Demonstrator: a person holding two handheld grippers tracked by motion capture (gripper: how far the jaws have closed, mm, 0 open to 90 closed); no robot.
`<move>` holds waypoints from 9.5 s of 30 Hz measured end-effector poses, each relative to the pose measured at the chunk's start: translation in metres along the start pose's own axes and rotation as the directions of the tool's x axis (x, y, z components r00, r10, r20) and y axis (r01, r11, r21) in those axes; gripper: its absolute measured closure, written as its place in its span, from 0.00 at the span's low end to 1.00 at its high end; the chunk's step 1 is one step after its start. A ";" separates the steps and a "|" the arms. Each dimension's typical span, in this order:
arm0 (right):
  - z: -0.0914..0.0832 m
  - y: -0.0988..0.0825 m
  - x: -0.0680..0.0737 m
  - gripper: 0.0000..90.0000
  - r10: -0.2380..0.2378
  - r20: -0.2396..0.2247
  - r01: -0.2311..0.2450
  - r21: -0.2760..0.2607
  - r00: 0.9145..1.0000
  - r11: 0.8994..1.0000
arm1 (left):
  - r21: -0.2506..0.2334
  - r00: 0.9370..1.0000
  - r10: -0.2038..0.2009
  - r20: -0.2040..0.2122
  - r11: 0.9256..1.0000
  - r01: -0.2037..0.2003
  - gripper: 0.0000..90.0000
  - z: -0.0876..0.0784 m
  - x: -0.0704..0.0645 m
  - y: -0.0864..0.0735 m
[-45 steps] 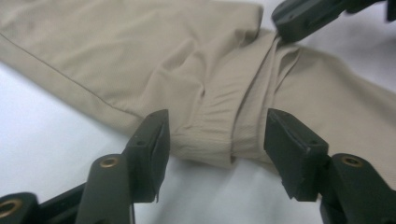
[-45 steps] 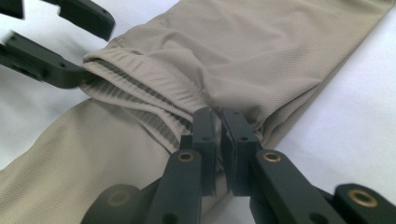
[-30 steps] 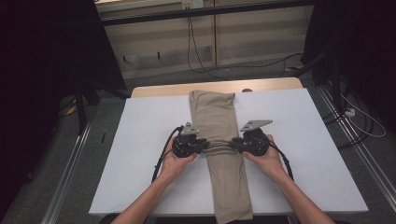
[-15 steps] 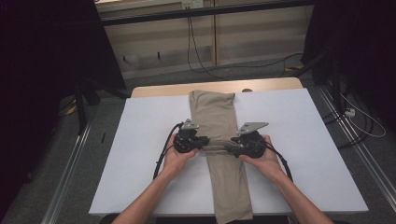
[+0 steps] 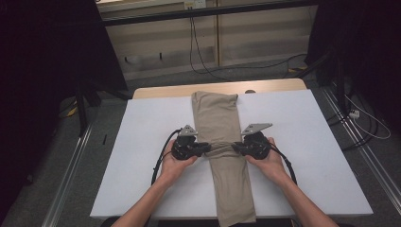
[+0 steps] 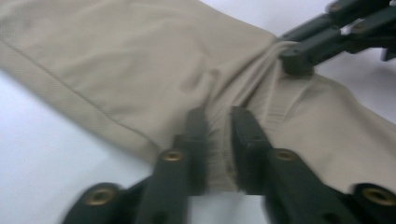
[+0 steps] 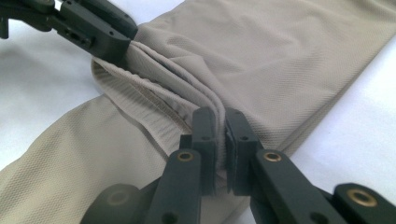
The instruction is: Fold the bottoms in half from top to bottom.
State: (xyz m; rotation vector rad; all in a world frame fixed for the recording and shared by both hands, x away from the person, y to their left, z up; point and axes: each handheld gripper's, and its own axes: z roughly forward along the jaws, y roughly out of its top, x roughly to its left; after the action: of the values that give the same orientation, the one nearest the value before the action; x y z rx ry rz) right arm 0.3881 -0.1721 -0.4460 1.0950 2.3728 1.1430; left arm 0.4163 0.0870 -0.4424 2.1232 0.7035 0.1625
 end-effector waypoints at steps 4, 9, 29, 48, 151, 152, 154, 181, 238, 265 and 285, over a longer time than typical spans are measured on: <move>-0.006 0.001 -0.001 0.95 0.022 -0.020 -0.022 -0.003 1.000 1.000 | -0.005 1.000 0.001 0.019 1.000 -0.001 0.96 -0.002 -0.003 0.002; -0.021 0.003 0.001 0.95 0.026 -0.047 -0.028 -0.033 0.999 0.999 | -0.022 0.999 -0.012 0.048 1.000 0.014 0.96 -0.011 -0.007 0.006; -0.078 -0.033 0.040 0.95 0.022 -0.144 -0.031 -0.057 0.989 0.998 | -0.017 0.984 0.051 0.169 0.999 -0.049 0.96 -0.044 -0.068 -0.019; -0.114 -0.065 0.091 0.95 -0.039 -0.197 0.033 -0.036 0.980 0.999 | 0.024 0.959 0.099 0.266 0.994 -0.109 0.96 -0.072 -0.113 -0.046; 0.099 0.076 -0.126 0.56 0.210 0.218 -0.216 0.004 0.953 0.976 | -0.079 0.950 -0.215 -0.225 0.976 0.202 0.39 0.067 0.136 0.052; 0.099 0.075 -0.126 0.57 0.232 0.219 -0.235 -0.012 0.948 0.972 | -0.073 0.953 -0.197 -0.231 0.980 0.185 0.43 0.068 0.136 0.052; 0.100 0.075 -0.126 0.57 0.223 0.223 -0.226 -0.014 0.949 0.974 | -0.059 0.950 -0.191 -0.246 0.982 0.182 0.45 0.072 0.136 0.051; 0.091 0.071 -0.116 0.96 0.289 0.163 -0.278 -0.088 0.943 0.957 | -0.085 0.952 -0.260 -0.162 0.965 0.249 0.96 0.067 0.128 0.052; -0.048 0.089 -0.057 0.97 0.195 0.040 -0.168 -0.360 0.980 0.918 | -0.362 0.995 -0.067 -0.076 0.932 0.035 0.97 -0.050 0.047 0.081; -0.099 -0.030 0.045 0.96 0.101 -0.110 -0.126 -0.248 0.989 0.961 | -0.167 0.991 0.090 0.104 0.983 -0.072 0.96 -0.086 -0.056 -0.029; -0.104 -0.097 0.097 0.94 0.081 -0.109 -0.093 -0.107 0.991 0.990 | -0.006 0.969 0.118 0.216 0.993 -0.119 0.92 -0.083 -0.093 -0.082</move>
State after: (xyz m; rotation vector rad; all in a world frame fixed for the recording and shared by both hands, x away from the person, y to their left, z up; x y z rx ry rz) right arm 0.2175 -0.1953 -0.4463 1.1366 2.3261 1.3772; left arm 0.2741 0.1337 -0.4430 2.1509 0.4503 -0.0069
